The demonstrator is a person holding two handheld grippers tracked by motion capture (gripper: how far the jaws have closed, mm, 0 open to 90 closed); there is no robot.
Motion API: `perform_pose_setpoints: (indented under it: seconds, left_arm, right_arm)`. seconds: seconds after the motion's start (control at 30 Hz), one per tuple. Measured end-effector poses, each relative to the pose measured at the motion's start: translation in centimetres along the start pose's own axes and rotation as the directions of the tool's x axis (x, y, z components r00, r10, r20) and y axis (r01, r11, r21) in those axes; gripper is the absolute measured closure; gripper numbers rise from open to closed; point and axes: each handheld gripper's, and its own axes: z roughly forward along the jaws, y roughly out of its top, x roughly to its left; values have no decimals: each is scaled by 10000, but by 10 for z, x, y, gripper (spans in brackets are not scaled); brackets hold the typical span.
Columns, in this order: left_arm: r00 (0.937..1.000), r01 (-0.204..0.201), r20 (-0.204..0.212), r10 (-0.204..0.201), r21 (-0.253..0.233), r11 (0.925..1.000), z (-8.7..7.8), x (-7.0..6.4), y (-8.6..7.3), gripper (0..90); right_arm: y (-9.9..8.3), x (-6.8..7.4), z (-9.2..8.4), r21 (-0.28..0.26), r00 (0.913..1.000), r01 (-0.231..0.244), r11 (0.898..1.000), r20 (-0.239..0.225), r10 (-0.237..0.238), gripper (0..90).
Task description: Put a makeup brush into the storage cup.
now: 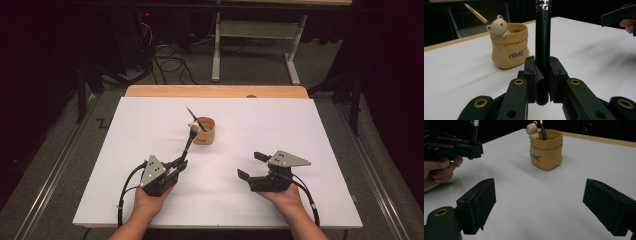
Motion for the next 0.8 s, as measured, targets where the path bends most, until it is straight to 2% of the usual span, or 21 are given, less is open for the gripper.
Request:
perform_pose_setpoints:
  seconds: [0.27, 0.43, 0.57, 0.8]
  left_arm:
    - [10000, 1, 72, 0, -150, 9999, 4, -3, 0, 792]
    - [9991, 327, 261, -322, -216, 9992, 11, -6, 1, 792]
    - [9985, 380, 394, -368, -287, 9989, 15, -11, 2, 793]
    - [9968, 395, 716, -367, -376, 9985, 24, -19, 2, 792]
  right_arm:
    - [12, 7, 12, -273, 9997, 140, 9995, -209, -145, 74]
    - [27, 14, 20, -672, 9988, 167, 9976, -451, -197, 78]
    - [36, 20, 26, -814, 9971, 256, 9964, -689, -312, 93]
    - [35, 26, 38, -1008, 9935, -78, 9949, -1135, -37, 107]
